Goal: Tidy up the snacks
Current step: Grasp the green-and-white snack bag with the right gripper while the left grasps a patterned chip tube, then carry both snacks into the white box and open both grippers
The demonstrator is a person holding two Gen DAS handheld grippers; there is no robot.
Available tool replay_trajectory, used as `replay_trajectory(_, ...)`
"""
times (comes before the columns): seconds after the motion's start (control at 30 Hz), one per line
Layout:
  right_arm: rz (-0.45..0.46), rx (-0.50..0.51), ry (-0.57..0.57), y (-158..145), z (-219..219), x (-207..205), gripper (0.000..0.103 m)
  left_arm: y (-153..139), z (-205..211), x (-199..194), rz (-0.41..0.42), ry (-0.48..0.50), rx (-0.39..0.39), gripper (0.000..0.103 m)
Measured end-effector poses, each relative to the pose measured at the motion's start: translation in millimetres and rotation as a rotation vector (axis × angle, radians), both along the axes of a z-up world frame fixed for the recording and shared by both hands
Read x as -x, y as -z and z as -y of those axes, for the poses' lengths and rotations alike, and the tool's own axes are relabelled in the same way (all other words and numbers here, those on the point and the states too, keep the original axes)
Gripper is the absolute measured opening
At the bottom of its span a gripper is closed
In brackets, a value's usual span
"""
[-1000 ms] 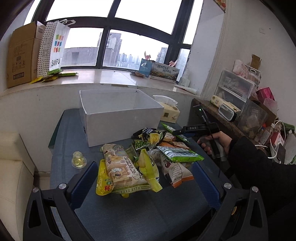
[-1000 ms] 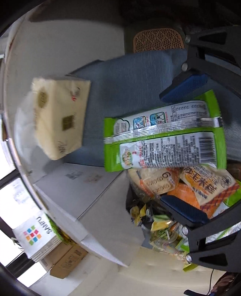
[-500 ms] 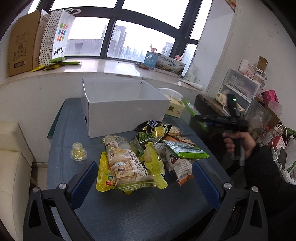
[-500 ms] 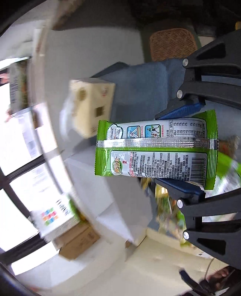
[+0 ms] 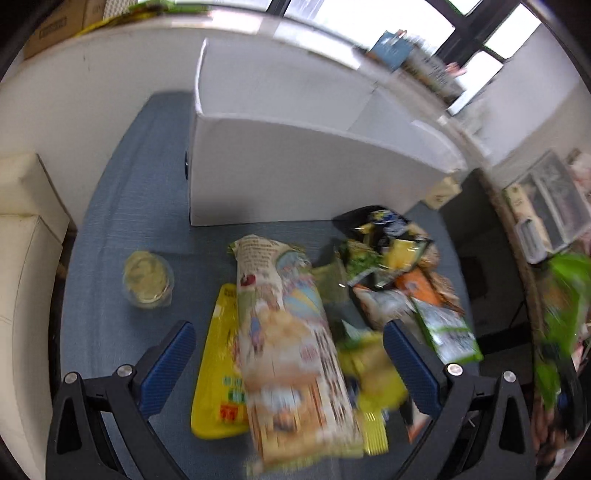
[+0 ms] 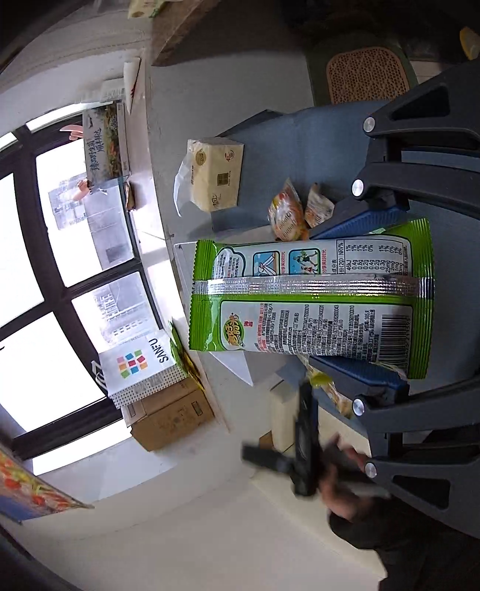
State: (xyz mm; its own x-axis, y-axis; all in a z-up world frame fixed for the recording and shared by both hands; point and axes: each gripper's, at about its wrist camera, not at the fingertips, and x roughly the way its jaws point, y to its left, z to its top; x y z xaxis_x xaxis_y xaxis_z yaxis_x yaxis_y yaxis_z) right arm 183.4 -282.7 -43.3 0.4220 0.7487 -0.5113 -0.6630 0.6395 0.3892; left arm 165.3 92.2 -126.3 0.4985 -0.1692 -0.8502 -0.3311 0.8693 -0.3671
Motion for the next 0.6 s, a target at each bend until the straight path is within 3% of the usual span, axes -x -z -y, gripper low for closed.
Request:
replay_trajectory(0.1, 0.003, 0.0, -0.002, 3.4, 2.9, 8.9, 0.064, 16.0, 1.0, -20.5, -0.083, 0.023, 0.018, 0.093)
replay_trajectory(0.13, 0.001, 0.006, -0.003, 5.1, 3.0, 9.3, 0.065, 19.2, 3.8, -24.1, -0.101, 0.046, 0.007, 0.069)
replay_trajectory(0.17, 0.001, 0.013, 0.002, 6.0, 3.4, 10.7, 0.065, 20.8, 7.5, -26.2, -0.115, 0.07, -0.021, 0.054)
replay_trajectory(0.23, -0.003, 0.027, 0.005, 8.9, 3.9, 13.4, 0.065, 20.3, 13.0, -25.5, -0.115, 0.105, -0.068, 0.048)
replay_trajectory(0.33, -0.011, 0.019, 0.0, 10.2, 3.2, 15.5, 0.065, 8.9, 12.4, -17.6, -0.06, 0.101, -0.065, 0.031)
replay_trajectory(0.6, 0.01, 0.005, -0.008, 5.9, -9.0, 18.8, 0.065, -56.3, 14.4, 37.8, 0.249, 0.116, -0.113, 0.03)
